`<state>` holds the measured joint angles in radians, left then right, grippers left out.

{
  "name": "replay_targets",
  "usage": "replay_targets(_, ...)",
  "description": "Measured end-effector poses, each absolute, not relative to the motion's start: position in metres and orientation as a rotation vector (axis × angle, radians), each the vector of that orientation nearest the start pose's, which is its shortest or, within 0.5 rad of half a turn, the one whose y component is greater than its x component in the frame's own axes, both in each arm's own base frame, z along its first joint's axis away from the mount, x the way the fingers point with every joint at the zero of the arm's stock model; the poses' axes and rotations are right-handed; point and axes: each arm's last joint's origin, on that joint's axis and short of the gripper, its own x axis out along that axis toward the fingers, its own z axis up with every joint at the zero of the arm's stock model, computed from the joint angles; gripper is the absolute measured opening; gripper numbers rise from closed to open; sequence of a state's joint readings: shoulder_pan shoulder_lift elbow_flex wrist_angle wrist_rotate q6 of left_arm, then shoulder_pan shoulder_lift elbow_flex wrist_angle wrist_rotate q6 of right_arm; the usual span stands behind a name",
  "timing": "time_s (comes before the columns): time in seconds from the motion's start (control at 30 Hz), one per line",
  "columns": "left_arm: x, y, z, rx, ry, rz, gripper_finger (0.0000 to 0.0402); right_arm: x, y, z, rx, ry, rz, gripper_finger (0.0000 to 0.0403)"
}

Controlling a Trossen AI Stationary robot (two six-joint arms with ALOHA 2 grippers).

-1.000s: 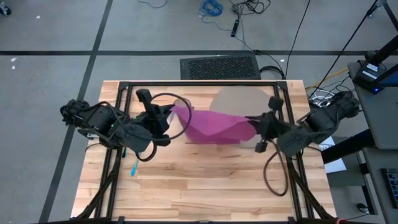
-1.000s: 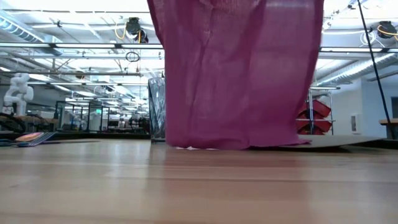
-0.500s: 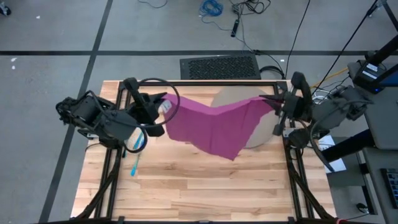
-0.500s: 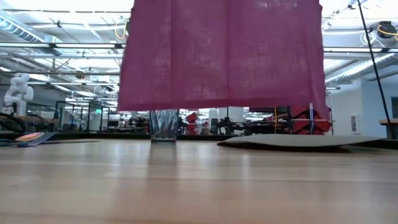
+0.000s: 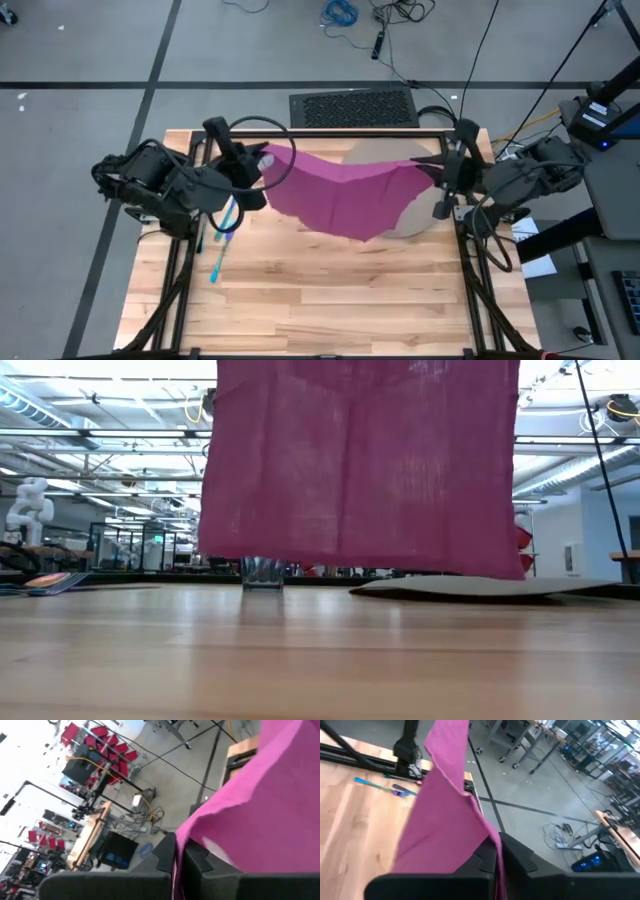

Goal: Set table place
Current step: Fold the pink table napkin

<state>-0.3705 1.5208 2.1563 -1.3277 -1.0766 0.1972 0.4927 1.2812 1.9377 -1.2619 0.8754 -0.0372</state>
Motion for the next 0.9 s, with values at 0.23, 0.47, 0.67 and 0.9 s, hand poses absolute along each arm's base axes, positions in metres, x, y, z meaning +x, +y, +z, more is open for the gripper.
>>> replay_targets(0.23, 0.213, -0.073, 0.492, 0.586, 0.681, 0.560, 0.0000, 0.170, 0.084, 0.478, -0.413, 0.551, -0.224, 0.0000)
replay_targets(0.47, 0.212, -0.107, 0.461, 0.553, 0.732, 0.433, 0.0000, 0.177, 0.119, 0.430, -0.417, 0.625, -0.137, 0.0000)
replay_targets(0.67, 0.207, -0.138, 0.431, 0.529, 0.763, 0.363, 0.0000, 0.172, 0.154, 0.406, -0.384, 0.571, -0.026, 0.0000)
replay_targets(0.9, 0.192, -0.166, 0.408, 0.468, 0.765, 0.312, 0.0000, 0.172, 0.197, 0.381, -0.357, 0.527, 0.073, 0.0000)
